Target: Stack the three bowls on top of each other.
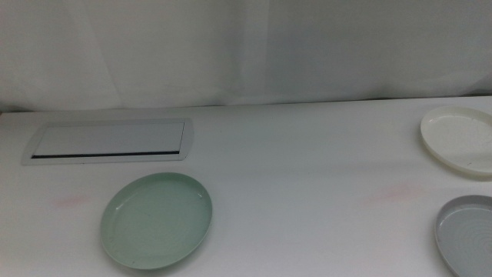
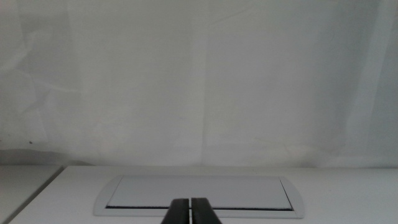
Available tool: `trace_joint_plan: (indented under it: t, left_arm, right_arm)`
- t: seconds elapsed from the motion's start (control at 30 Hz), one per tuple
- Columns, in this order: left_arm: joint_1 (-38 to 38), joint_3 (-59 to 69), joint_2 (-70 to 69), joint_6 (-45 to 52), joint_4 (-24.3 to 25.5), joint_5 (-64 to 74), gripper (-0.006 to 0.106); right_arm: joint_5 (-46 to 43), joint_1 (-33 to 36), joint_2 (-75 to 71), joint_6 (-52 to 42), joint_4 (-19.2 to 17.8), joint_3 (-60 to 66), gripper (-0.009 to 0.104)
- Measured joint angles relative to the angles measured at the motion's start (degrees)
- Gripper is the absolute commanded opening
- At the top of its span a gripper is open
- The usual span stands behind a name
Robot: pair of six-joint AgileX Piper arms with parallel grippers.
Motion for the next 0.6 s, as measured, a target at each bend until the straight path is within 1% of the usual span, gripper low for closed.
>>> trace_joint_plan:
  t: [0.03,0.07,0.1,0.13,0.17,0.2,0.23,0.27,0.53,0.6]
  left_arm:
    - [0.0,0.0,0.0,0.0,0.0,0.0,-0.003]
    - [0.0,0.0,0.0,0.0,0.0,0.0,0.007]
    - [0.0,0.0,0.0,-0.3,0.0,0.0,0.015]
    - [0.0,0.0,0.0,-1.5,0.1,0.0,0.036]
    - [0.0,0.0,0.0,-2.7,0.1,0.0,0.052]
    - [0.0,0.0,0.0,-5.0,0.1,0.0,0.090]
    - [0.0,0.0,0.0,-6.0,0.1,0.0,0.092]
    - [0.0,0.0,0.0,-7.4,0.1,0.0,0.092]
    - [0.0,0.0,0.0,-16.0,-0.1,0.5,0.092]
    - [0.0,-2.6,0.0,-18.0,-0.1,5.3,0.092]
  right_arm:
    - [-0.4,0.0,0.0,0.0,0.0,0.0,-0.001]
    - [-0.4,0.0,0.0,0.0,0.0,0.0,0.013]
    - [-0.7,0.0,0.0,0.0,0.0,0.0,0.022]
    - [-1.3,0.0,0.0,0.0,0.0,0.0,0.047]
    - [-1.4,0.0,0.0,0.0,0.0,0.0,0.060]
    - [-2.0,0.0,0.0,0.1,0.1,0.0,0.091]
    - [-2.3,0.0,0.0,0.1,0.2,0.0,0.101]
    - [-2.6,0.0,0.0,0.1,0.3,0.0,0.103]
    - [-3.4,0.0,0.0,0.4,0.8,0.0,0.103]
    - [-3.8,0.0,0.0,0.4,0.8,0.0,0.103]
